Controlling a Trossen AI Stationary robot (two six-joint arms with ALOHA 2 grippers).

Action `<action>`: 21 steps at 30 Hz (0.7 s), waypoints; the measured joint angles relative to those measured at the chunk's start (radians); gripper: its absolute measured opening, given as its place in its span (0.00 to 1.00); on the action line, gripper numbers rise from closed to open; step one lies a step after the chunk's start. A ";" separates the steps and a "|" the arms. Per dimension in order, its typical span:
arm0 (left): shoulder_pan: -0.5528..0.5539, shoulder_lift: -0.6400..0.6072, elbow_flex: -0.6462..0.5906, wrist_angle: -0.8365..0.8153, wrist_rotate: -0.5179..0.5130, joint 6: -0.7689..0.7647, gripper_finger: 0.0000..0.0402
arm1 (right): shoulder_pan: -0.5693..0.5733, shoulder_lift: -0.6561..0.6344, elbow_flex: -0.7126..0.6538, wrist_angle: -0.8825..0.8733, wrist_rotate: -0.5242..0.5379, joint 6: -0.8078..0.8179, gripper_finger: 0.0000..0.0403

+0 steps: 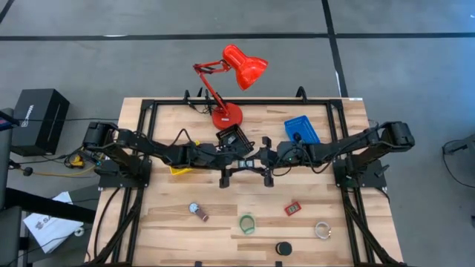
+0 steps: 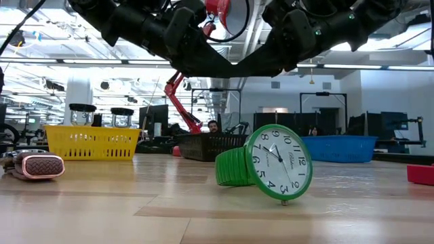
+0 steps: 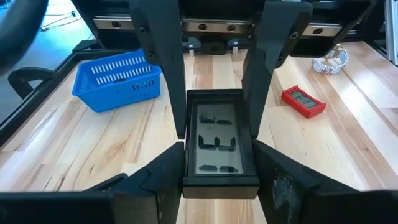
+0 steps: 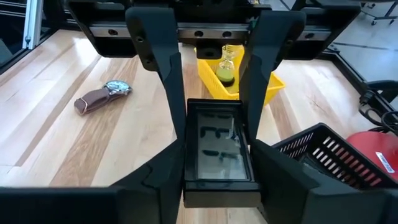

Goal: Pick & Place Office items
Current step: Put the black digital clock into the black bin

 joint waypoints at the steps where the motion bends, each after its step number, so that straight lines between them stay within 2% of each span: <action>1: 0.000 0.000 0.000 0.000 -0.002 -0.002 0.41 | 0.000 0.000 0.000 0.000 0.001 0.000 0.45; 7: 0.000 0.000 0.000 -0.003 -0.003 -0.003 0.39 | 0.000 0.000 0.000 -0.005 0.004 0.000 0.54; 16: 0.006 0.000 0.000 -0.009 -0.003 -0.005 0.40 | 0.000 -0.037 -0.001 -0.092 0.004 0.000 0.52; 21: 0.025 0.000 0.000 -0.032 0.000 -0.035 0.40 | 0.000 -0.143 0.000 -0.289 0.004 0.009 0.50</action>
